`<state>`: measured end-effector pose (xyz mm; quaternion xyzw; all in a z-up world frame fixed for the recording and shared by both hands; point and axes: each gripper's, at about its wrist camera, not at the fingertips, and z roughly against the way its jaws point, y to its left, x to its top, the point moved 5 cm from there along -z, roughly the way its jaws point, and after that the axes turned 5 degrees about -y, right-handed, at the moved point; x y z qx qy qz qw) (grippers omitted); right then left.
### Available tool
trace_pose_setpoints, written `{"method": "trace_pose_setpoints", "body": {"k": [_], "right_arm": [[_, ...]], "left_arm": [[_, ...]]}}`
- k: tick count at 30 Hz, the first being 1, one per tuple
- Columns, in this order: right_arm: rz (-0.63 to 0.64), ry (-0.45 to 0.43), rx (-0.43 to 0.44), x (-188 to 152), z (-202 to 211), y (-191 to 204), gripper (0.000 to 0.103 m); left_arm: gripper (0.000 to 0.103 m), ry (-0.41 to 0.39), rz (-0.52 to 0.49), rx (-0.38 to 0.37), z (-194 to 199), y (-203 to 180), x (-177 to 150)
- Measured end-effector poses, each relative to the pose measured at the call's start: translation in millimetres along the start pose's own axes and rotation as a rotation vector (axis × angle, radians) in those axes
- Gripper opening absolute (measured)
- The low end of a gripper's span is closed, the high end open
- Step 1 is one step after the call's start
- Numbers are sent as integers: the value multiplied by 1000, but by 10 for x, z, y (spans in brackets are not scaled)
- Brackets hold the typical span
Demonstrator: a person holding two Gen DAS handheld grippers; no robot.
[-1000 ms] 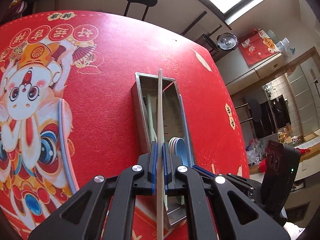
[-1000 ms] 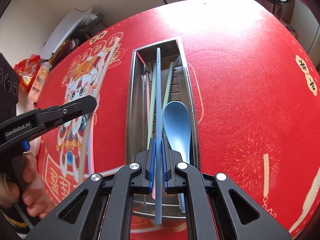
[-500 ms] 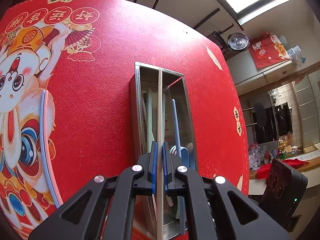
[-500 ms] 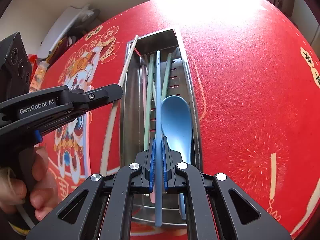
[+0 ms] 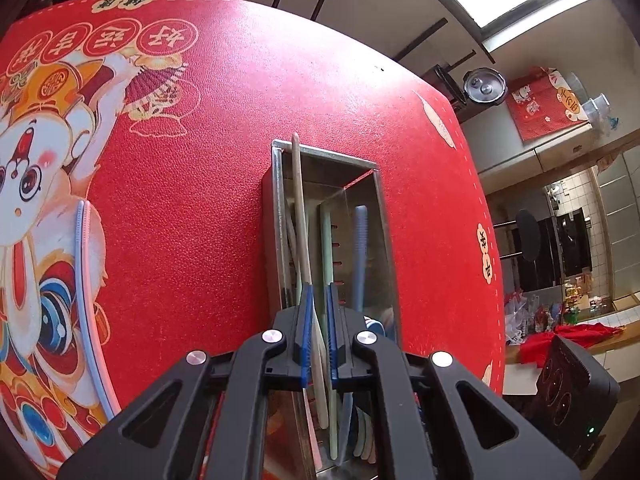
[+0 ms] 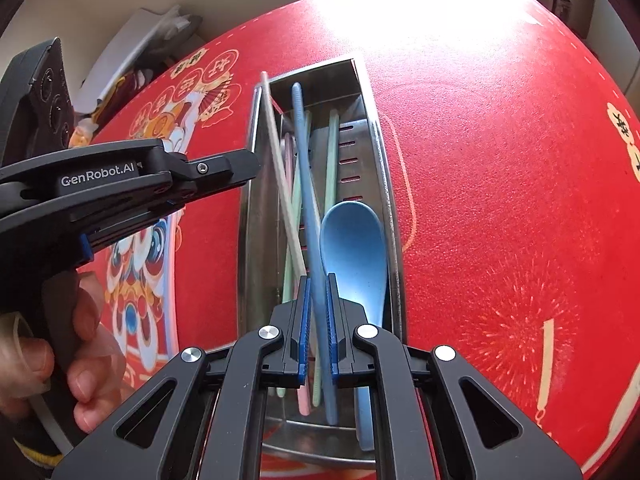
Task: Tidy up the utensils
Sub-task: 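Lower both chopsticks into the tray and open both tools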
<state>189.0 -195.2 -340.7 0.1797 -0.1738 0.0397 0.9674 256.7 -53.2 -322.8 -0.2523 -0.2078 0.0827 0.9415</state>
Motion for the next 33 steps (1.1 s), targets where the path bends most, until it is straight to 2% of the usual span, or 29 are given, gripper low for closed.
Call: {"method": "trace_pose_setpoints", "body": {"k": [2,3,9,11,12,13,16,19,21,24,33], "right_arm": [[-4,-4,0,5,23,2,8],[-8,-6,-4,4,42,-5,8],[-27,-30,-12,30,212,-51,10],[-36,-42,-14,43,273,-70,24],[-39,-50,-13,50,306,-76,44],[-40,-63,-15,65,340,-79,50],[-35,-81,-19,114,400,-49,51],[-31,-85,-21,123,416,1,62],[-22,-78,-20,114,402,53,65],[-6,-54,-7,96,350,152,72],[92,-13,-9,68,181,519,72]], "left_arm": [[13,-9,-10,-1,57,3,24],[18,-16,-16,-3,94,6,43],[56,-99,-106,38,431,55,179],[65,-121,-123,57,548,118,219],[68,-131,-129,68,608,158,230],[71,-140,-136,78,659,197,235],[80,-162,-162,112,792,322,224],[92,-169,-199,158,905,471,163],[97,-167,-217,185,963,578,111],[97,-159,-222,223,1047,775,13],[97,-101,-203,310,1082,1351,-432]]}}
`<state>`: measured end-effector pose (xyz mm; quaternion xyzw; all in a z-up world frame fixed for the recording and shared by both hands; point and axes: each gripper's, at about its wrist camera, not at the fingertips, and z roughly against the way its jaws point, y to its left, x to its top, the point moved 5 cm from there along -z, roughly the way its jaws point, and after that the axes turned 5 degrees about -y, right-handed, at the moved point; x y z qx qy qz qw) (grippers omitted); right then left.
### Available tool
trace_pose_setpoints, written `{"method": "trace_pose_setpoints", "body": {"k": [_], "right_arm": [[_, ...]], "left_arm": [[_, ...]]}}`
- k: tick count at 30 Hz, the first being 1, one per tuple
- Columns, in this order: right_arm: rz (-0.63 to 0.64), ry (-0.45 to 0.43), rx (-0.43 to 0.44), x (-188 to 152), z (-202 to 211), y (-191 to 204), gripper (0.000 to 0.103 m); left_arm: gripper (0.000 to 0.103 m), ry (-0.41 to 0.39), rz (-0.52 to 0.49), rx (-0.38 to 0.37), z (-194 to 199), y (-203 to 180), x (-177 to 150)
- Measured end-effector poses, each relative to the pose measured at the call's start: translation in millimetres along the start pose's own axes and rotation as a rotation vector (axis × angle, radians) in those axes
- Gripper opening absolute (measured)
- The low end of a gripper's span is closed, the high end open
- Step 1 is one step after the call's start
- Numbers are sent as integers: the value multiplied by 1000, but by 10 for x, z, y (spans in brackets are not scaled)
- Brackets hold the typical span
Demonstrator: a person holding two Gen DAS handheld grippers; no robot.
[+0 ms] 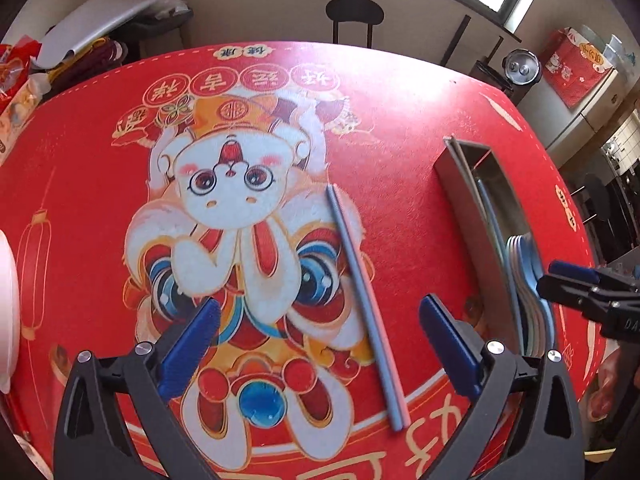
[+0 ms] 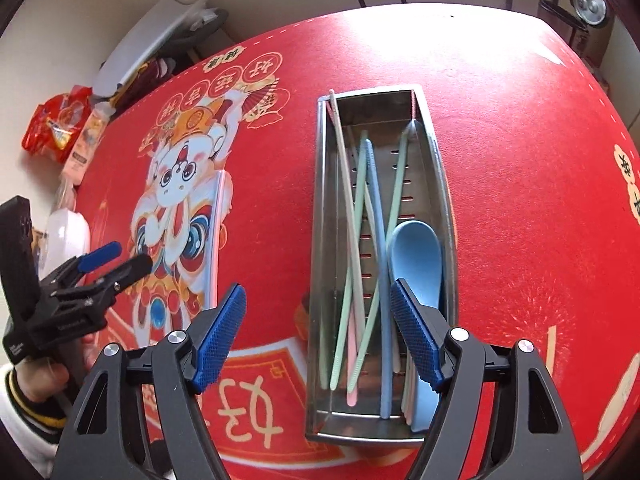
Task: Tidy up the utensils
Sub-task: 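Lower both chopsticks into the tray and open both tools, then move both open tools back toward the remaining pink and blue chopsticks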
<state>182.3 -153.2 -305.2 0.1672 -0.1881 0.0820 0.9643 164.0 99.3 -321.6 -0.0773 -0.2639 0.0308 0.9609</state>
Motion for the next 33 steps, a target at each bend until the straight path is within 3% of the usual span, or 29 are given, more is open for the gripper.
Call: {"method": "trace_pose_setpoints", "body": {"k": [2,4,15,33], "right_arm": [[36,-4,-12,28,-18,84,74],[54,-11,-17,66,-22,147,83],[37,-18,-36,93,-30,101,84],[72,-45,-10,161,-103,254,87]], "left_arm": [[97,11,-12,16,-50,37,-99],[97,17,-21,16,-106,42,-169],[97,37,-103,97,-447,-92,-256],[98,36,-74,151,-582,-40,-168]]}}
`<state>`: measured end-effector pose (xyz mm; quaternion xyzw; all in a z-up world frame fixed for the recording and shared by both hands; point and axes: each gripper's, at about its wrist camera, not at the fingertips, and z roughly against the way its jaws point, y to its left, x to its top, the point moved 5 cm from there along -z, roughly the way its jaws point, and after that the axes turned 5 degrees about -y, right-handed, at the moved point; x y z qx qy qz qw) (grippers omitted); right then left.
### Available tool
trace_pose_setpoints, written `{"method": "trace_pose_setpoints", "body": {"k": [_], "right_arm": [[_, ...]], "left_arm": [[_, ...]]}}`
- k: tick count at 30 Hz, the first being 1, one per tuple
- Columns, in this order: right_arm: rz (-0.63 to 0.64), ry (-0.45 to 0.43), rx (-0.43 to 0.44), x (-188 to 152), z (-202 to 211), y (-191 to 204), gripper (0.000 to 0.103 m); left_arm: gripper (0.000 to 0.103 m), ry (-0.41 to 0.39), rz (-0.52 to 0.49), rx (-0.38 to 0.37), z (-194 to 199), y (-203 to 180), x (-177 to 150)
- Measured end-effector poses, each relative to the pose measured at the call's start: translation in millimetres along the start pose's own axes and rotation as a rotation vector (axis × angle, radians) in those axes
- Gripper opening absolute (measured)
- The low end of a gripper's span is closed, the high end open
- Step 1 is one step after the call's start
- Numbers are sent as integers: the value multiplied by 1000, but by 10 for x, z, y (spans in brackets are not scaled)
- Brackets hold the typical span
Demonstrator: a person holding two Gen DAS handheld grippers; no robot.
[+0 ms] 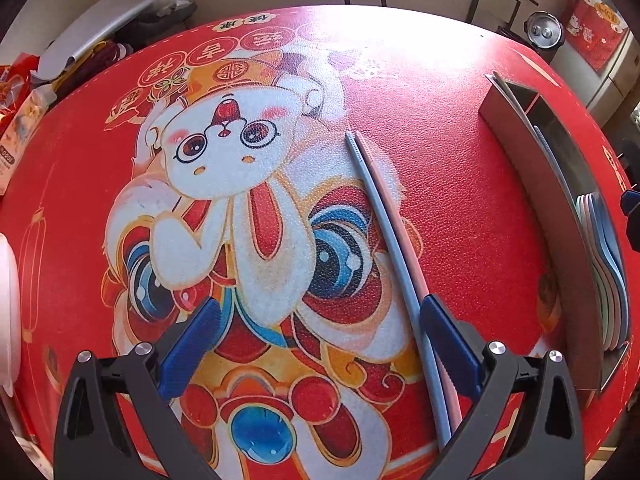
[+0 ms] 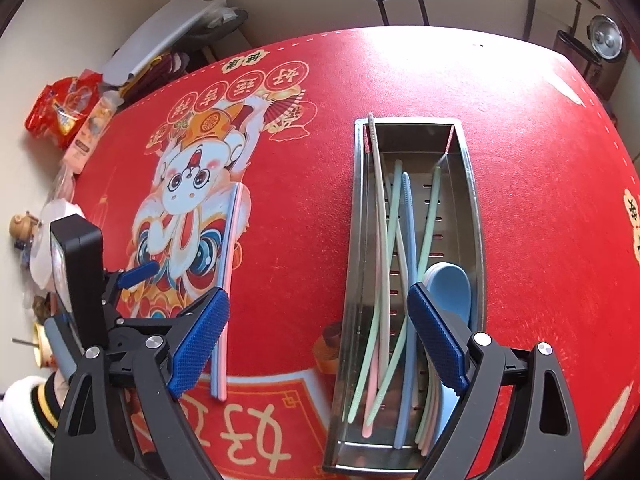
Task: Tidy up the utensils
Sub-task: 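Move both open tools back toward the remaining pink and blue chopsticks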
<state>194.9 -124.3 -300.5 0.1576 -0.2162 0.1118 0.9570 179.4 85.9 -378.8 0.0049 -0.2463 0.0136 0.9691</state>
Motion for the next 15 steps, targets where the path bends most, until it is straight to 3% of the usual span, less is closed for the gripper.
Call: {"method": "trace_pose_setpoints", "body": {"k": [2,6,10,15], "right_arm": [[7,-1,7,22,-22,35,87],[29,17,21,51,-102,133,87],[103,52,17,68,-250,316,87],[190,112,47,40,-460,583,87]], "left_arm": [[97,4,1,32,-9,31,9],[95,4,24,22,-1,121,-8],[83,5,54,1,33,245,-34],[74,13,85,-1,98,502,-110]]}}
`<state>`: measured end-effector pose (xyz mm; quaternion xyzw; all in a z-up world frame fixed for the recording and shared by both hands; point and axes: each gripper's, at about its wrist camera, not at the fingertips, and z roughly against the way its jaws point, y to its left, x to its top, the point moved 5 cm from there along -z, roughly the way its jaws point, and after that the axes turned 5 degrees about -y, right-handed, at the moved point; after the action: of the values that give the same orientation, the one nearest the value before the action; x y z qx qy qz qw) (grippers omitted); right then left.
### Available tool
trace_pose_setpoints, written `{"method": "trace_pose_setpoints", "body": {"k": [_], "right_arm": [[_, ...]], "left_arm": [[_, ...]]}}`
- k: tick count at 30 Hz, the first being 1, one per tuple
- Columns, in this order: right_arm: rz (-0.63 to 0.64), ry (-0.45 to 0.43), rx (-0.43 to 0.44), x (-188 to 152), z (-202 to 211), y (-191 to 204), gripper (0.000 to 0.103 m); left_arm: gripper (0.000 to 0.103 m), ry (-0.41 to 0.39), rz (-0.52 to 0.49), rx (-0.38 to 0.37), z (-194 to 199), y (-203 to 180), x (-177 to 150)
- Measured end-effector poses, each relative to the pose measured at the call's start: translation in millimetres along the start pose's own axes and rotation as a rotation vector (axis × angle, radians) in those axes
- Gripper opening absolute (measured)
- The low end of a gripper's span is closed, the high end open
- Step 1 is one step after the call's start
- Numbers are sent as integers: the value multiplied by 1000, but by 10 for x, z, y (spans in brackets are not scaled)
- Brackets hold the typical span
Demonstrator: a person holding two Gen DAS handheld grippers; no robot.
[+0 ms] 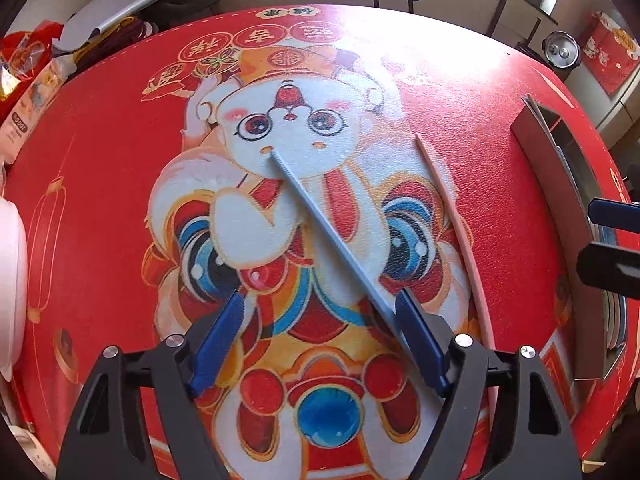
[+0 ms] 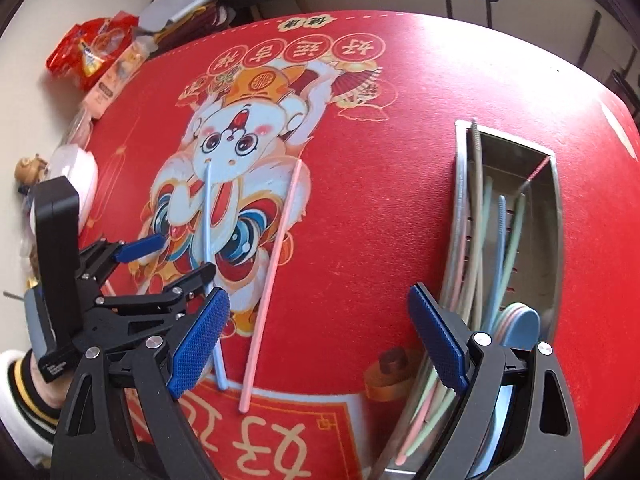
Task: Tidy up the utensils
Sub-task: 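Move both open tools back toward the remaining pink and blue chopsticks, then grasp the pink chopstick with the right tool while the left tool grasps a blue chopstick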
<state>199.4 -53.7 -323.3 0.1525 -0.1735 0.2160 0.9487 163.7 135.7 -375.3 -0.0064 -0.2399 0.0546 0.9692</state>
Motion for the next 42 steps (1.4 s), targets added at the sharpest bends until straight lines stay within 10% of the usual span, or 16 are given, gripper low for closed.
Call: {"method": "trace_pose_setpoints", "body": {"k": [14,30,42], "right_arm": [[213,69,-100,-187,-449,360,86],[238,61,-95,-227,-545,420,12],[143,62,-75,-192,-530,299,9]], "left_arm": [[54,-30,118,-40,71,447,63],[38,-50,84,-210,33,29,171],[22,-73,147,-129,98,72,-17]]}}
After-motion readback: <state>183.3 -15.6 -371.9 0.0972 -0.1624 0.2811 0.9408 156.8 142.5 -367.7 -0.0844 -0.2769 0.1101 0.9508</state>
